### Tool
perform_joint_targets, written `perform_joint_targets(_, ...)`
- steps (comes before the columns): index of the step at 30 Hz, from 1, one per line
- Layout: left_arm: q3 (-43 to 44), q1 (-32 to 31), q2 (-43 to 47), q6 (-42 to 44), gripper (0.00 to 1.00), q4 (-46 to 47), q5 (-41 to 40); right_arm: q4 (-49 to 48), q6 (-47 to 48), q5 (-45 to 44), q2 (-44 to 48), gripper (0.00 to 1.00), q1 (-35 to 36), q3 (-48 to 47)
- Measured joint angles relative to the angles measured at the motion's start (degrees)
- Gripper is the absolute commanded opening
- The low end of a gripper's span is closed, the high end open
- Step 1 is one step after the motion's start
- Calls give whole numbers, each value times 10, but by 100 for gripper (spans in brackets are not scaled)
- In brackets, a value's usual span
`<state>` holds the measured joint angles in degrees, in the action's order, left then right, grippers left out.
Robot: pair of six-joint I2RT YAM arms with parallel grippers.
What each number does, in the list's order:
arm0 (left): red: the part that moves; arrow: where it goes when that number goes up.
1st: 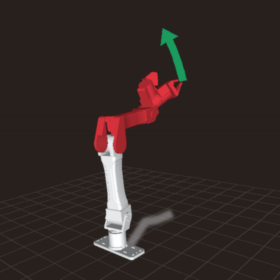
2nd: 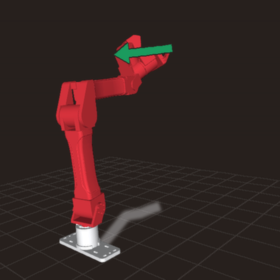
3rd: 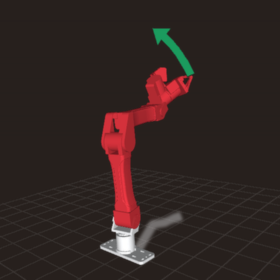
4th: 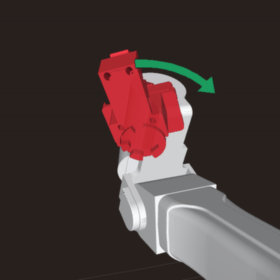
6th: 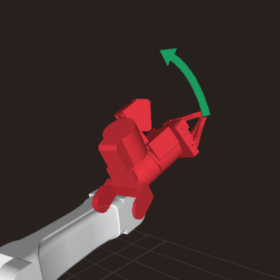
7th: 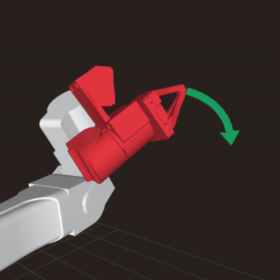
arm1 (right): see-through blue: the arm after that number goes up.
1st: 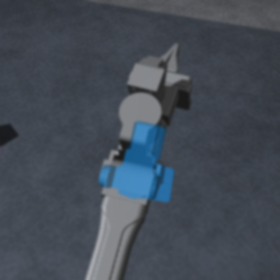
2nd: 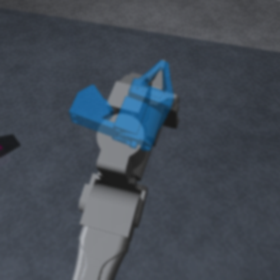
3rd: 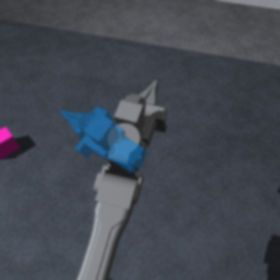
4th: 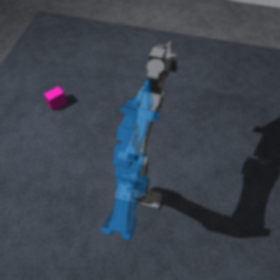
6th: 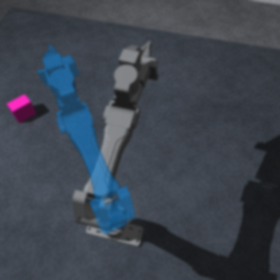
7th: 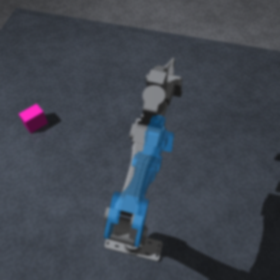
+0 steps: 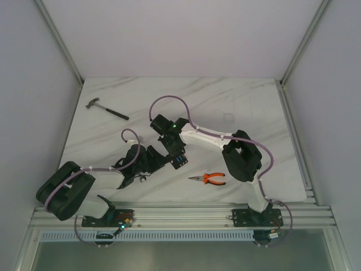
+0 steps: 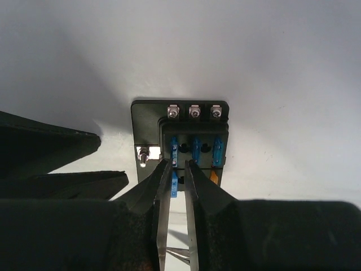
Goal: Snap on the fuse box
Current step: Install the fuse at the fuse box base.
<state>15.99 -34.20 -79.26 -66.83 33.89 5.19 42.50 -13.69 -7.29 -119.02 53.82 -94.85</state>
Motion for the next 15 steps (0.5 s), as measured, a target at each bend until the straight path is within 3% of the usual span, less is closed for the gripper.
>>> perform_joint_targets(8, 13, -1, -26, -2, 48, 11, 7, -12, 0, 14, 0, 20, -3, 1)
perform_joint_targets(15, 26, -3, -49, -2, 43, 21, 11, -16, 0, 17, 0, 12, -5, 1)
